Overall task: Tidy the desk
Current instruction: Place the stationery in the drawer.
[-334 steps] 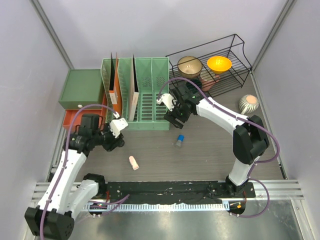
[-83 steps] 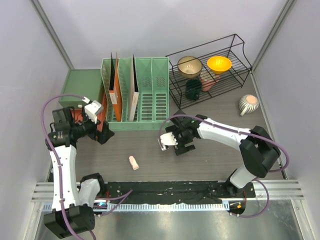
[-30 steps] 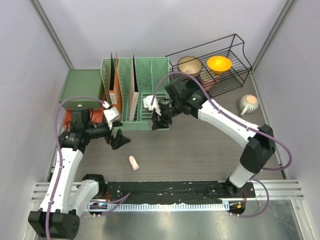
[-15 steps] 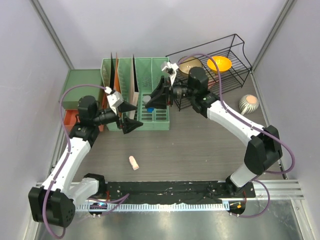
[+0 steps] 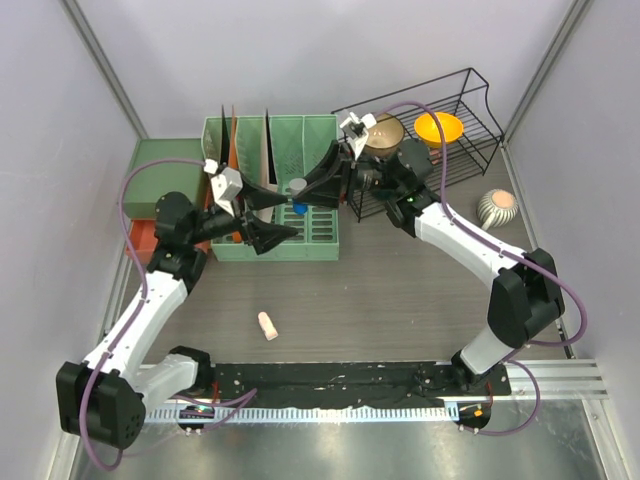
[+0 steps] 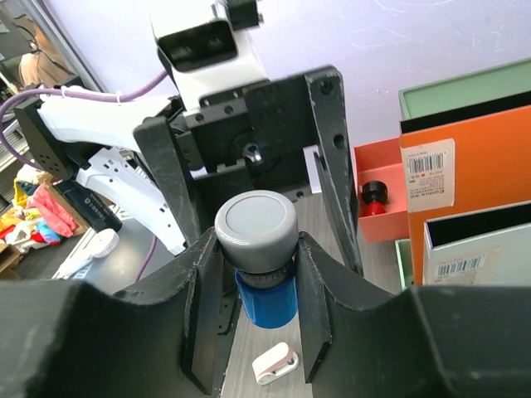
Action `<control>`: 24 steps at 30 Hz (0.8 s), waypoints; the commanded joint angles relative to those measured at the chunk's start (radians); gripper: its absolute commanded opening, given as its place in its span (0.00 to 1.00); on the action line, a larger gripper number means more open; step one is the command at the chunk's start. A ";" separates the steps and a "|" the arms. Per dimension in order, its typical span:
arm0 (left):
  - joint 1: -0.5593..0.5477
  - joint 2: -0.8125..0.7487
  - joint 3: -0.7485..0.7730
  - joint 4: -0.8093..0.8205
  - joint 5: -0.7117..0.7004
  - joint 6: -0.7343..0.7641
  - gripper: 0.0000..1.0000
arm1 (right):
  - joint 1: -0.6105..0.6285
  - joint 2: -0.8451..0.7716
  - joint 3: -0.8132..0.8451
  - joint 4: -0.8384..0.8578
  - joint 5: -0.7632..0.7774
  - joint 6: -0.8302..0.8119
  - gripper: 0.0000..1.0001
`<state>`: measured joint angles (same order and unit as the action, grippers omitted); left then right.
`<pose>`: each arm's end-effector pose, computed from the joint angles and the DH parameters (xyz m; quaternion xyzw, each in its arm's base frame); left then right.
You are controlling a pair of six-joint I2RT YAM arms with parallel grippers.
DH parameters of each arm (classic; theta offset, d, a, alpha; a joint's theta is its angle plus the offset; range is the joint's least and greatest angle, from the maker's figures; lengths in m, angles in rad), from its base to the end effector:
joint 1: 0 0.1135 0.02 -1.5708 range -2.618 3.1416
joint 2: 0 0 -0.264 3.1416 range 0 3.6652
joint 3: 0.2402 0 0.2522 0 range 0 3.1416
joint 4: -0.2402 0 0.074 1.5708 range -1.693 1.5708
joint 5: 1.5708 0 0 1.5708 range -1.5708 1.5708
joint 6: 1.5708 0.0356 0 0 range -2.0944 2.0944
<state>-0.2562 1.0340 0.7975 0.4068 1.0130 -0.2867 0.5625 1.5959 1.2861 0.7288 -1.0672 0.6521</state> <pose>0.2136 -0.0872 0.3570 0.3623 0.5691 -0.4805 0.5604 0.2892 0.2192 0.3970 -0.4052 0.4875 0.6395 0.4349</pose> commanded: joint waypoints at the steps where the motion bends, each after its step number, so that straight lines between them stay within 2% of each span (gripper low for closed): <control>1: -0.006 0.008 0.055 0.099 -0.019 -0.060 0.87 | 0.005 -0.050 0.002 -0.029 0.013 -0.065 0.36; 7: -0.043 0.032 0.091 0.107 -0.027 -0.081 0.84 | 0.014 -0.053 0.015 -0.129 0.026 -0.150 0.36; 17: -0.078 0.060 0.095 0.090 -0.074 -0.037 0.81 | 0.033 -0.062 0.027 -0.170 0.021 -0.177 0.37; 24: -0.077 0.063 0.086 0.090 -0.060 -0.029 0.71 | 0.037 -0.067 0.039 -0.170 0.015 -0.169 0.37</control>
<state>-0.3283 1.1004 0.8616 0.4656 0.9569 -0.3332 0.5938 1.5871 1.2846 0.5358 -1.0531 0.4976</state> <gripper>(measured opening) 0.720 0.407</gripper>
